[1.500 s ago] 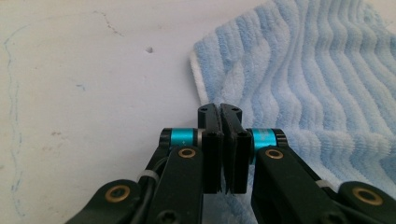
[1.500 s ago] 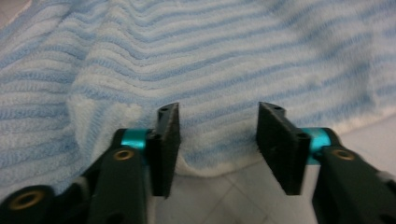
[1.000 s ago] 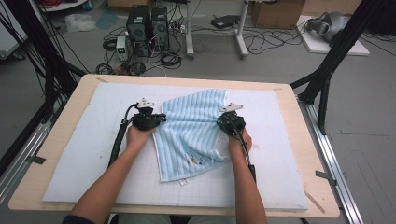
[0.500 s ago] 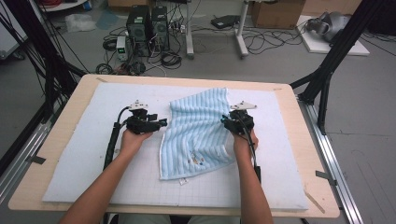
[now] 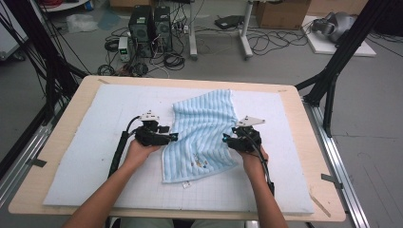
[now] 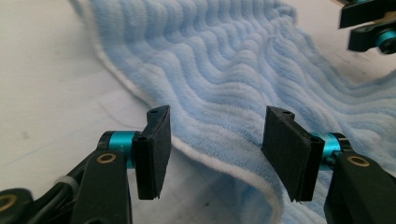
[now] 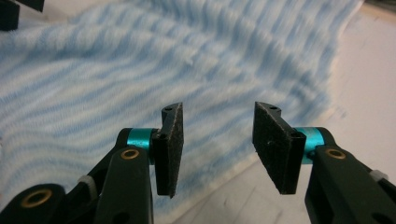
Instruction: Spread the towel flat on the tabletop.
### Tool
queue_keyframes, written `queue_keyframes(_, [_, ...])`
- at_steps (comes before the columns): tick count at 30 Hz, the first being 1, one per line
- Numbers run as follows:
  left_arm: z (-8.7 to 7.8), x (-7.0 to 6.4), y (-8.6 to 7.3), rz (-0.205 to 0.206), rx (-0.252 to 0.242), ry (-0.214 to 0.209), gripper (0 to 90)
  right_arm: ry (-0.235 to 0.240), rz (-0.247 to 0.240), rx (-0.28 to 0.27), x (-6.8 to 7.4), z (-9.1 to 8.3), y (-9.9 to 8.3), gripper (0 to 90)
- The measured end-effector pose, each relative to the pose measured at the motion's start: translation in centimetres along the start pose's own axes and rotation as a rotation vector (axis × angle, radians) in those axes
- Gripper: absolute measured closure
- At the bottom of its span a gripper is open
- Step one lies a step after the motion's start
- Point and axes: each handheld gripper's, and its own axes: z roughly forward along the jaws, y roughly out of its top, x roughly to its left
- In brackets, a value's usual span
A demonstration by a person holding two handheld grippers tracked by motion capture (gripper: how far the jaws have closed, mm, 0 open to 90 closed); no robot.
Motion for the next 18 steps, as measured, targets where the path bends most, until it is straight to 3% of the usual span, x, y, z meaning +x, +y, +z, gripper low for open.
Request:
queue_keyframes(6, [1.2,-0.7,-0.4,0.028,0.042,0.014,43.9,0.043,0.010,0.057,0.5,1.7,-1.0,52.9])
queue_keyframes(9, [1.8,-1.0,-0.5,0.067,0.060,0.048,46.4,0.052,0.018,0.064,0.7,2.3,-1.2,53.3])
queue_keyframes(11, [1.9,-1.3,-0.4,0.102,0.066,0.066,55.8,0.052,0.026,0.065,0.7,2.3,-1.1,56.9])
queue_keyframes(13, [2.1,-1.5,-0.3,0.131,0.075,0.064,73.5,0.066,0.022,0.059,0.5,2.3,-1.2,71.0])
queue_keyframes(14, [2.2,-1.6,-0.2,0.138,0.077,0.077,77.8,0.072,0.016,0.061,0.4,2.2,-1.2,76.0])
queue_keyframes(15, [2.2,-1.6,-0.1,0.146,0.072,0.095,81.2,0.076,0.011,0.066,0.4,2.2,-1.1,81.3])
queue_keyframes(18, [2.0,-0.9,0.1,0.134,0.042,0.168,84.3,0.079,-0.007,0.065,0.7,2.3,-1.0,85.0])
